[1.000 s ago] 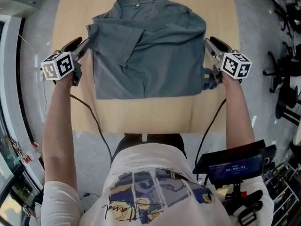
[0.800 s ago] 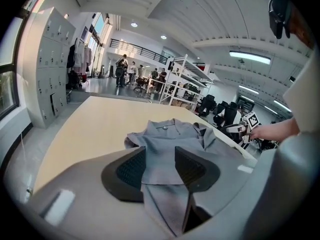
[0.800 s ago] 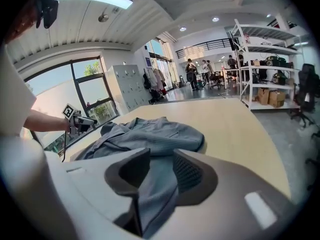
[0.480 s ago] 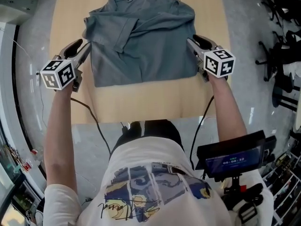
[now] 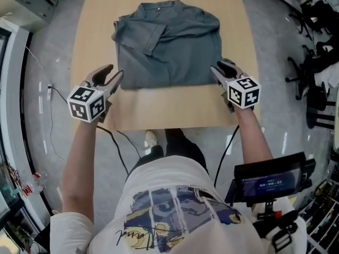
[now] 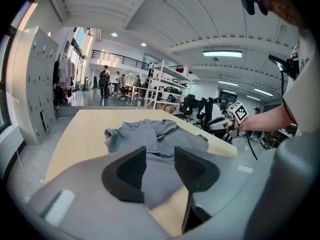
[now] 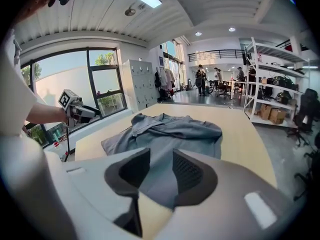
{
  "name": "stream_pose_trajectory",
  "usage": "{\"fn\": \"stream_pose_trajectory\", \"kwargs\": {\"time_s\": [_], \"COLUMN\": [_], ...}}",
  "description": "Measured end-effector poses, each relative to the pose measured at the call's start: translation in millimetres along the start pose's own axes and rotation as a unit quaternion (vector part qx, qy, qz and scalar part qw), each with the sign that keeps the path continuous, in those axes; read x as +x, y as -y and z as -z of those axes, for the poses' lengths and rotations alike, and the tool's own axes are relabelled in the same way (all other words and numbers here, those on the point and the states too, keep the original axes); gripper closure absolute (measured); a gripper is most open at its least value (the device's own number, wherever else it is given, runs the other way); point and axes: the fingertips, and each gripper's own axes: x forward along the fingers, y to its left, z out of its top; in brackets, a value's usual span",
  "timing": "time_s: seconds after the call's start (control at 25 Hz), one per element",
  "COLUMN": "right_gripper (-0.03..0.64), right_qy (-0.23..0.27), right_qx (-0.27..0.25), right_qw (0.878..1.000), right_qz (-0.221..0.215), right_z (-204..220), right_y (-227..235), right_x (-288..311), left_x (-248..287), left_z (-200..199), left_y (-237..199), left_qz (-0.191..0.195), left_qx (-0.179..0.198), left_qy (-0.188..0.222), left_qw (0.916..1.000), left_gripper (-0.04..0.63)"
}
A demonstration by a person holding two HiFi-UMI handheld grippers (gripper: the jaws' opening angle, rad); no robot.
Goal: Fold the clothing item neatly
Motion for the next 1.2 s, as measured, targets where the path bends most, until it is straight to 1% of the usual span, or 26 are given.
{"fn": "stream_pose_trajectory", "kwargs": {"time_s": [0.24, 0.36, 0.52, 0.64, 0.88, 1.04, 1.2], "right_gripper": [0.485, 0.485, 0.491, 0.499, 0.503, 0.506, 0.509], "right_qy": [0.021, 0.027, 0.044, 0.049, 0.051, 0.051, 0.059], "right_qx": [0.012, 0.001, -0.015, -0.019, -0.037, -0.039, -0.040], "right_qw": [0.999, 0.999, 0.998, 0.998, 0.998, 0.997, 0.996], "right_qz": [0.021, 0.029, 0.035, 0.024, -0.014, -0.043, -0.053], "right_z": [20, 30, 42, 57, 90, 113, 134], "right_y": [-48, -78, -119, -144, -195, -228, -250], "right_x": [-48, -73, -111, -135, -181, -216, -252], "left_x": [-45, -66, -94, -109, -140, -164, -179], "left_z": [26, 35, 48, 59, 84, 95, 104], "left_y": [51, 74, 118, 154, 234, 288, 329], "left_qz": [0.029, 0.048, 0.069, 0.079, 0.097, 0.108, 0.105], "left_qx": [0.015, 0.021, 0.042, 0.048, 0.056, 0.039, 0.030], "left_qy": [0.004, 0.007, 0.009, 0.010, 0.009, 0.018, 0.025], "left_qw": [0.9995, 0.9986, 0.9967, 0.9957, 0.9937, 0.9933, 0.9937], "left_gripper": [0.420, 0.431, 0.443, 0.458, 0.484, 0.511, 0.512]}}
